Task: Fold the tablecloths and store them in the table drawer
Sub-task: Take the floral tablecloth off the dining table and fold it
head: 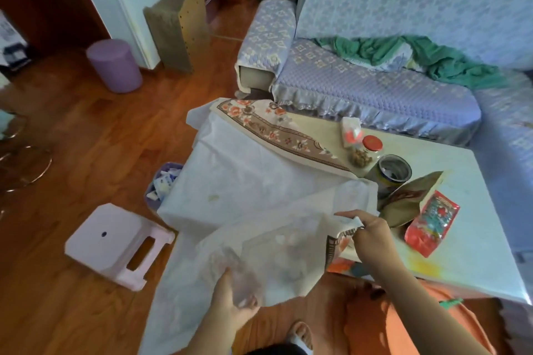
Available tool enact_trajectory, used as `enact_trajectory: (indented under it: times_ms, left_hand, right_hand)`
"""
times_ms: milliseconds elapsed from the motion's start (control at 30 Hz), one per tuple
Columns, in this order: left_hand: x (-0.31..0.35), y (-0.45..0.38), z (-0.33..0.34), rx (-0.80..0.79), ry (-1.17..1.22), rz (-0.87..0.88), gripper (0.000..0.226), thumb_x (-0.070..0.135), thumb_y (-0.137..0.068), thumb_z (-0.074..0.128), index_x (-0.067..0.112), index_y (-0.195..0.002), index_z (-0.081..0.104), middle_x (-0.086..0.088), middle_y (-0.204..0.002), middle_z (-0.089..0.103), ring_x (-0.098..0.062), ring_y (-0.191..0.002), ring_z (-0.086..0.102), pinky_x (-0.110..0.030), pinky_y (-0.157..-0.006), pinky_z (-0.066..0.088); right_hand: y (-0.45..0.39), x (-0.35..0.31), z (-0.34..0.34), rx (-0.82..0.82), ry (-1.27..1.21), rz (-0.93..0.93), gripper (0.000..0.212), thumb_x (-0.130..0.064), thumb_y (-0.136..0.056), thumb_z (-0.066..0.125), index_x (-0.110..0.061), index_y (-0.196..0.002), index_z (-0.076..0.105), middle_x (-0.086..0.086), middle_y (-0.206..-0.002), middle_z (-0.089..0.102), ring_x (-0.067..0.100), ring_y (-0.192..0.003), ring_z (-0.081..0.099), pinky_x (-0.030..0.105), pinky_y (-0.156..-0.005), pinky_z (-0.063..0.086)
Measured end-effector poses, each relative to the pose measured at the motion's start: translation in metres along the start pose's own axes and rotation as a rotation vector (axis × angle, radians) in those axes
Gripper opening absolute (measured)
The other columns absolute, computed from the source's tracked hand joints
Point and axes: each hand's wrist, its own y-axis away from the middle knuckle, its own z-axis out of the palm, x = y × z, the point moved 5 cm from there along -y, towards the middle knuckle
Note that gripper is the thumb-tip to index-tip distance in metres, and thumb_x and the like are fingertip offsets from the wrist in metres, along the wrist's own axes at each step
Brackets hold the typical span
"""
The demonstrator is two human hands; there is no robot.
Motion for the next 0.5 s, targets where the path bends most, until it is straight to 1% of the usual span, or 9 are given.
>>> enact_trajectory:
  times_ms: [67,100,167,233,300,367,400,433,500]
  left_hand:
    - [-0.003,0.005,0.007,0.026,0.144,0.079,0.020,0.012,-0.098,0.061,0.005,-0.116,0.060,0.005,-0.078,0.074,-0.009,-0.066,0.068,-0.018,-0.049,0.051]
    - [-0.004,-0.003,0.009,0.001,0.254,0.070,0.011,0.000,-0.099,0.053,0.005,-0.106,0.058,0.003,-0.068,0.067,-0.012,-0.058,0.063,-0.014,-0.041,0.045]
    - [-0.003,-0.003,0.003,0.002,0.292,0.118,0.013,-0.004,-0.099,0.045,0.002,-0.097,0.056,-0.005,-0.075,0.060,-0.012,-0.063,0.051,-0.016,-0.039,0.041]
    - [-0.008,-0.005,-0.003,0.062,0.202,0.179,0.010,0.002,-0.098,0.055,0.001,-0.105,0.060,-0.007,-0.091,0.061,-0.014,-0.075,0.055,-0.021,-0.051,0.049]
    - [-0.018,0.000,-0.010,0.119,0.158,0.227,0.015,0.004,-0.095,0.063,0.004,-0.110,0.065,-0.008,-0.099,0.064,-0.018,-0.083,0.061,-0.025,-0.056,0.051]
    - [-0.028,0.015,-0.015,0.136,0.087,0.270,0.017,-0.001,-0.094,0.064,0.005,-0.109,0.067,-0.015,-0.108,0.065,-0.026,-0.095,0.063,-0.031,-0.064,0.053]
    - [-0.032,0.021,-0.020,0.139,0.058,0.301,0.018,-0.004,-0.093,0.063,0.005,-0.108,0.067,-0.017,-0.110,0.065,-0.029,-0.097,0.064,-0.033,-0.068,0.054]
    - [-0.035,0.029,-0.026,0.145,0.012,0.318,0.019,-0.006,-0.093,0.062,0.005,-0.107,0.067,-0.018,-0.110,0.066,-0.030,-0.096,0.064,-0.034,-0.069,0.053]
    - [-0.043,0.042,-0.039,0.181,-0.092,0.361,0.021,-0.008,-0.093,0.060,0.004,-0.109,0.066,-0.019,-0.105,0.066,-0.029,-0.086,0.064,-0.034,-0.066,0.053]
  right_hand:
    - [0.005,-0.001,-0.007,-0.032,0.045,-0.037,0.051,0.019,-0.078,0.046,-0.018,-0.093,0.078,-0.008,-0.095,0.076,0.004,-0.089,0.069,0.026,-0.078,0.055]
    - [0.006,0.000,-0.011,-0.040,0.043,-0.037,0.051,0.021,-0.079,0.045,-0.017,-0.093,0.077,-0.009,-0.096,0.074,0.000,-0.086,0.068,0.020,-0.075,0.053]
    - [0.002,0.007,-0.018,-0.029,-0.010,0.012,0.047,0.021,-0.082,0.044,-0.015,-0.085,0.074,-0.007,-0.087,0.072,0.005,-0.076,0.067,0.019,-0.064,0.050]
    - [-0.007,0.021,-0.028,0.108,-0.018,0.115,0.035,0.016,-0.086,0.044,-0.009,-0.081,0.068,0.000,-0.077,0.066,0.020,-0.073,0.059,0.028,-0.061,0.045]
    - [-0.002,0.042,-0.033,0.224,-0.223,0.284,0.029,0.009,-0.087,0.041,-0.005,-0.100,0.063,0.008,-0.086,0.063,0.023,-0.078,0.055,0.034,-0.072,0.047]
    - [0.024,0.062,-0.023,0.131,-0.586,0.441,0.027,0.005,-0.091,0.043,-0.012,-0.108,0.057,0.012,-0.101,0.059,0.023,-0.084,0.056,0.043,-0.084,0.049]
    - [0.042,0.069,-0.015,0.030,-0.793,0.515,0.018,-0.006,-0.096,0.048,-0.014,-0.110,0.056,0.014,-0.108,0.058,0.026,-0.091,0.060,0.047,-0.091,0.048]
    - [0.061,0.074,-0.008,-0.051,-0.965,0.582,0.020,-0.026,-0.099,0.053,-0.015,-0.116,0.056,0.015,-0.116,0.060,0.032,-0.102,0.062,0.050,-0.098,0.046]
    - [0.092,0.082,0.002,-0.103,-1.149,0.688,0.046,-0.063,-0.092,0.055,-0.028,-0.122,0.058,0.015,-0.126,0.062,0.040,-0.119,0.059,0.057,-0.109,0.039]
